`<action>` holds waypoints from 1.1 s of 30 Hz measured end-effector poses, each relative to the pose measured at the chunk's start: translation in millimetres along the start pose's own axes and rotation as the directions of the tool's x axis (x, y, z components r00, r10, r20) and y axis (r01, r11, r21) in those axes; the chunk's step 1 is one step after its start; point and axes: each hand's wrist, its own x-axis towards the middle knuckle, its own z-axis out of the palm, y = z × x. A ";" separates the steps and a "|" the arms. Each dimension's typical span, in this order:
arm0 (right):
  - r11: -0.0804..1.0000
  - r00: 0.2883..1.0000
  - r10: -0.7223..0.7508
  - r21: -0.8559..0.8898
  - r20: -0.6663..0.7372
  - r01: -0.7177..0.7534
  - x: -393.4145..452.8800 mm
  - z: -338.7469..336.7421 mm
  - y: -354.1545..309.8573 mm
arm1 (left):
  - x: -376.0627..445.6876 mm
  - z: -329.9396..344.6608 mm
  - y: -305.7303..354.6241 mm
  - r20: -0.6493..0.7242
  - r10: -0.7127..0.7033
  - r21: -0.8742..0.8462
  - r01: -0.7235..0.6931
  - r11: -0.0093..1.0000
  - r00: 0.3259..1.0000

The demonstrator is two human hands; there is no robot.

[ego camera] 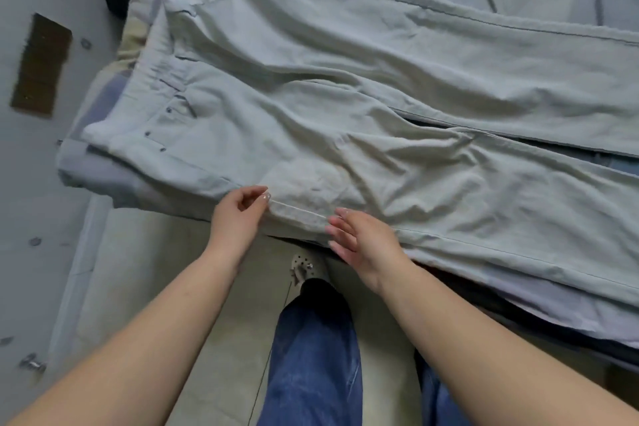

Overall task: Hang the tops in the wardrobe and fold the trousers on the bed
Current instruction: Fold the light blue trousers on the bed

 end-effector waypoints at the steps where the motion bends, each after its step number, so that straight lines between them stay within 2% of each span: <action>1: 0.998 0.998 0.060 0.019 0.022 -0.060 1.7 15.0 7.7 | 4.6 -12.0 -6.4 -0.031 -0.061 -0.076 0.058 0.995 0.998; 4: 0.984 0.985 0.164 0.065 0.059 -0.167 12.6 63.2 30.2 | 25.5 -50.6 -19.2 -0.094 -0.223 -0.260 0.192 0.946 0.970; 6: 0.970 0.977 0.202 0.122 0.064 -0.209 20.8 89.3 40.6 | 41.7 -68.7 -20.6 -0.106 -0.283 -0.351 0.230 0.907 0.953; 9: 0.950 0.969 0.240 0.191 0.056 -0.246 33.1 117.3 50.1 | 64.4 -80.3 -10.4 -0.163 -0.276 -0.436 0.182 0.881 0.947; 11: 0.950 0.971 0.239 0.202 0.026 -0.240 42.7 132.6 52.8 | 83.0 -89.4 -2.2 -0.291 -0.206 -0.441 0.060 0.895 0.934; 13: 0.953 0.975 0.223 0.215 -0.019 -0.214 51.4 140.5 50.2 | 104.2 -99.1 6.3 -0.413 -0.115 -0.348 -0.040 0.937 0.904; 16: 0.958 0.976 0.196 0.231 -0.090 -0.171 59.1 146.7 46.3 | 139.6 -118.3 14.9 -0.474 -0.021 -0.138 -0.051 0.989 0.880; 19: 0.952 0.971 0.195 0.267 -0.141 -0.152 60.7 152.0 45.8 | 170.7 -142.7 19.5 -0.448 0.013 0.085 0.028 0.996 0.894; 22: 0.948 0.965 0.203 0.280 -0.168 -0.151 60.3 156.5 41.5 | 186.1 -162.1 22.6 -0.375 0.015 0.314 0.112 0.943 0.927; 28: 0.963 0.961 0.194 0.228 -0.199 -0.147 53.1 159.9 35.7 | 189.8 -185.6 28.0 -0.341 0.097 0.485 0.086 0.870 0.935; 33: 0.972 0.960 0.179 0.187 -0.214 -0.139 46.3 160.4 34.1 | 195.9 -211.5 29.0 -0.279 0.112 0.500 0.045 0.865 0.954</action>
